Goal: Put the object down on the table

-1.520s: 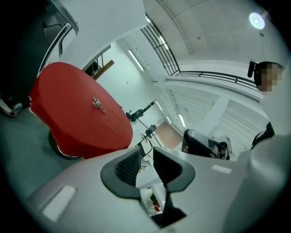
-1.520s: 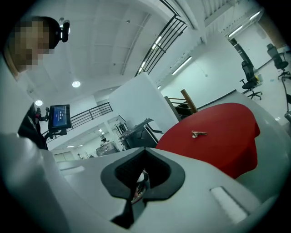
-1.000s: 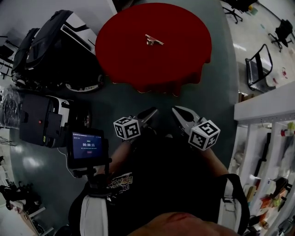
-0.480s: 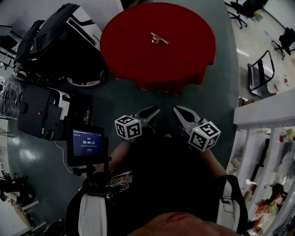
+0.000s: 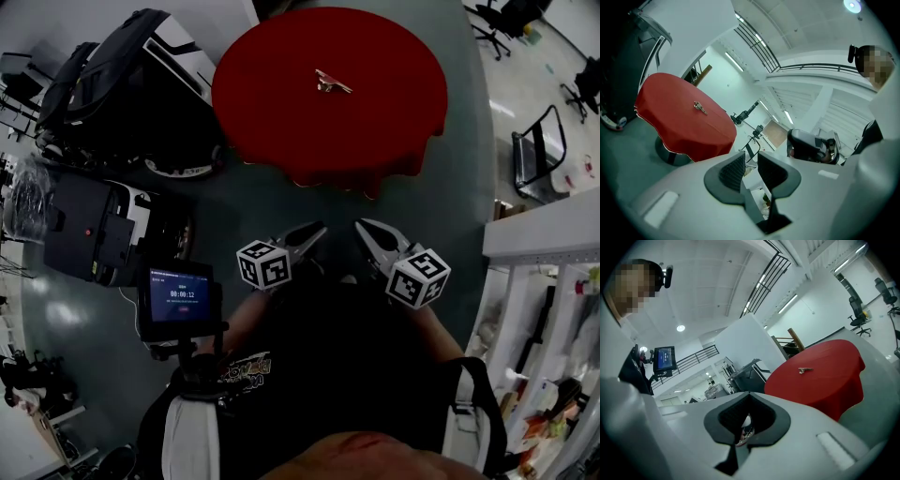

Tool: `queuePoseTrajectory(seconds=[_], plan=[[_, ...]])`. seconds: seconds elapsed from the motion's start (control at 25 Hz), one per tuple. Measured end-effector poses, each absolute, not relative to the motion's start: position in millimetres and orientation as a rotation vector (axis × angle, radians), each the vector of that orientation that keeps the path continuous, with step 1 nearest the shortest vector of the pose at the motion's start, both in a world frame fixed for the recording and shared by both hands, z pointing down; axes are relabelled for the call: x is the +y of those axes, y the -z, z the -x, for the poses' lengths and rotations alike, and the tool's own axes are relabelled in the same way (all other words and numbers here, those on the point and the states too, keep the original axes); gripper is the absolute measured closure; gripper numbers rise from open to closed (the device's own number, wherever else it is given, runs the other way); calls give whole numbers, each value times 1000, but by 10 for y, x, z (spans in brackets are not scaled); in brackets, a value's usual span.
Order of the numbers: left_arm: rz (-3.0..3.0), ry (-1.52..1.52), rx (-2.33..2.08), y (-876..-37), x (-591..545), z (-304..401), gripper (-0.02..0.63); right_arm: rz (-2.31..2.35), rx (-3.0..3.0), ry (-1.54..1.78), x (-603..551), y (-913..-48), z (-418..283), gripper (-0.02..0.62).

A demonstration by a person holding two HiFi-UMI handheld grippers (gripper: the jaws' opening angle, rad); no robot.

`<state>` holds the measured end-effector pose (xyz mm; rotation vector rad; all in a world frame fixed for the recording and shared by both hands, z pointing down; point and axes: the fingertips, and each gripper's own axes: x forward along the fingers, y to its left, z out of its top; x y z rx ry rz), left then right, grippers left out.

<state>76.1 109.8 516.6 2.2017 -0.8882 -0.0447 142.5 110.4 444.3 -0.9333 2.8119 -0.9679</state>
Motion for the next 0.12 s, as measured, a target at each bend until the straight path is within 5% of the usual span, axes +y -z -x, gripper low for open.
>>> queuePoseTrajectory(seconds=[0.12], plan=[[-2204, 45, -892, -5156, 1083, -751, 512, 930, 2811, 964, 1096, -4434, -1421, 594]])
